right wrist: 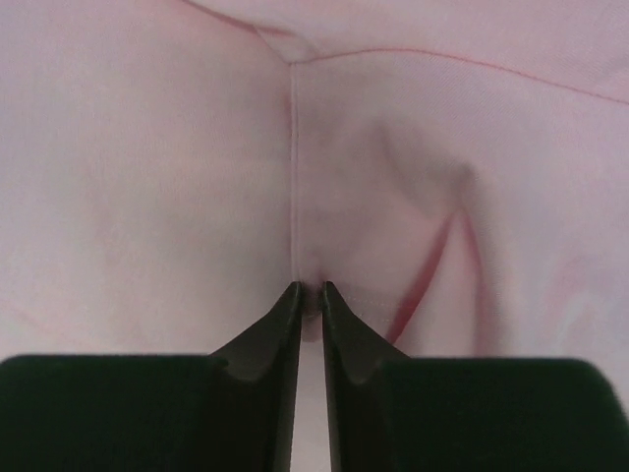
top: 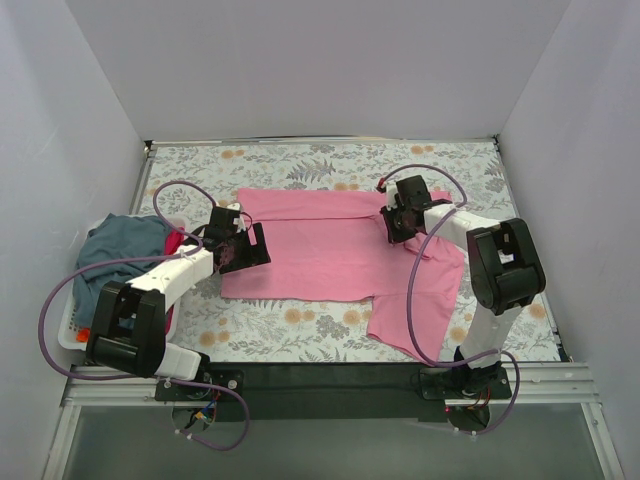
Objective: Fold and stack the t-shirts
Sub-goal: Fold the tshirt
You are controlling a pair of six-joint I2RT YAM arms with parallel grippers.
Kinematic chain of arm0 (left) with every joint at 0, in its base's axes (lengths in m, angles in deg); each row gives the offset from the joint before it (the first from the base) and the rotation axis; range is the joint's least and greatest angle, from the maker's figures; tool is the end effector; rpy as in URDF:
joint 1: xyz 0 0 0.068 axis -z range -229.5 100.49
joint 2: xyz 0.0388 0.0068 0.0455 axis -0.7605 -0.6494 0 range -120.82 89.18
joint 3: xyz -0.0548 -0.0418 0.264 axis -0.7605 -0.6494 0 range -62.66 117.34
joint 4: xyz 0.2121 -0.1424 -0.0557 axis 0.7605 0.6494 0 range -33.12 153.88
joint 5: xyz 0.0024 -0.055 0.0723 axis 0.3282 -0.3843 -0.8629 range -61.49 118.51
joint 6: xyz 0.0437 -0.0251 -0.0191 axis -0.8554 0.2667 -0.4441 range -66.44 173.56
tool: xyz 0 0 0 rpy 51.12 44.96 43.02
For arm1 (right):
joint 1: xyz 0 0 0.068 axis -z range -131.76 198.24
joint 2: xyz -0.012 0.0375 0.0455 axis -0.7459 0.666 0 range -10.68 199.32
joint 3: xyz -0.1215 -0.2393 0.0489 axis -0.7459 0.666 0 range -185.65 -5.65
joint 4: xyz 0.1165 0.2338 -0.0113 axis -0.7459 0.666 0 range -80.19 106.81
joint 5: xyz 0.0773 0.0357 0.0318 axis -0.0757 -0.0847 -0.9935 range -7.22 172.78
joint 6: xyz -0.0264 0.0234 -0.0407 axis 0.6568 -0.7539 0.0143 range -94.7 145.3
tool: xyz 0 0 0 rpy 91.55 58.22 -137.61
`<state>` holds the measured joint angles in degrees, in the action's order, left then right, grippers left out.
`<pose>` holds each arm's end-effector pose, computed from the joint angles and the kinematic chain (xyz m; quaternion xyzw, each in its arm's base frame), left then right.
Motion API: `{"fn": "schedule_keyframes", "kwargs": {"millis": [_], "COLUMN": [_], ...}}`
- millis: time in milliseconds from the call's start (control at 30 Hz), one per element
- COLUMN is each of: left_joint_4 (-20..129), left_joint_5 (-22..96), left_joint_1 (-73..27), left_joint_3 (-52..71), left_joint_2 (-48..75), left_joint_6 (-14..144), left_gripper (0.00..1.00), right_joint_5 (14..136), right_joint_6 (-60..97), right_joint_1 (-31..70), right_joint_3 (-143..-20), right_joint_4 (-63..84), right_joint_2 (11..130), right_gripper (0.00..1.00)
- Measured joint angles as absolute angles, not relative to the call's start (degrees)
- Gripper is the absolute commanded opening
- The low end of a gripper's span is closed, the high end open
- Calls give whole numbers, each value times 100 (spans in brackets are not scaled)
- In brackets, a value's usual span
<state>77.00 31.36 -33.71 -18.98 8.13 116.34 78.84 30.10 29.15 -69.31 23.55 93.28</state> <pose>0.2583 -0.0749 0.1809 -0.3762 0.8830 -0.1956 0.2014 0.3522 0.1246 0.1684 -0.2071 0.9278 0.0709 0.3019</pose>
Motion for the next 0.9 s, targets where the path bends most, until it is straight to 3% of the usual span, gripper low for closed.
{"fn": "schedule_keyframes", "kwargs": {"millis": [167,267,900], "left_joint_4": [7702,7702,7702], "left_joint_5": [3136,3138,3154], "left_joint_1": [-3371,-3371,-3371], "left_joint_3": [-1898,-1898,-1898], "left_joint_2": [811,811,811], "left_joint_6": [11634,11634,11634], "left_gripper": [78,78,78], "right_joint_5": [8043,8131,8056], "right_joint_6": [3038,3069,2507], "right_joint_1": [2831,2790,2672], "right_joint_3": [-6941,-6952,-7665], "right_joint_4": [2348,2352,3395], "right_joint_2": [9352,9352,9153], "right_gripper": [16,2,2]}}
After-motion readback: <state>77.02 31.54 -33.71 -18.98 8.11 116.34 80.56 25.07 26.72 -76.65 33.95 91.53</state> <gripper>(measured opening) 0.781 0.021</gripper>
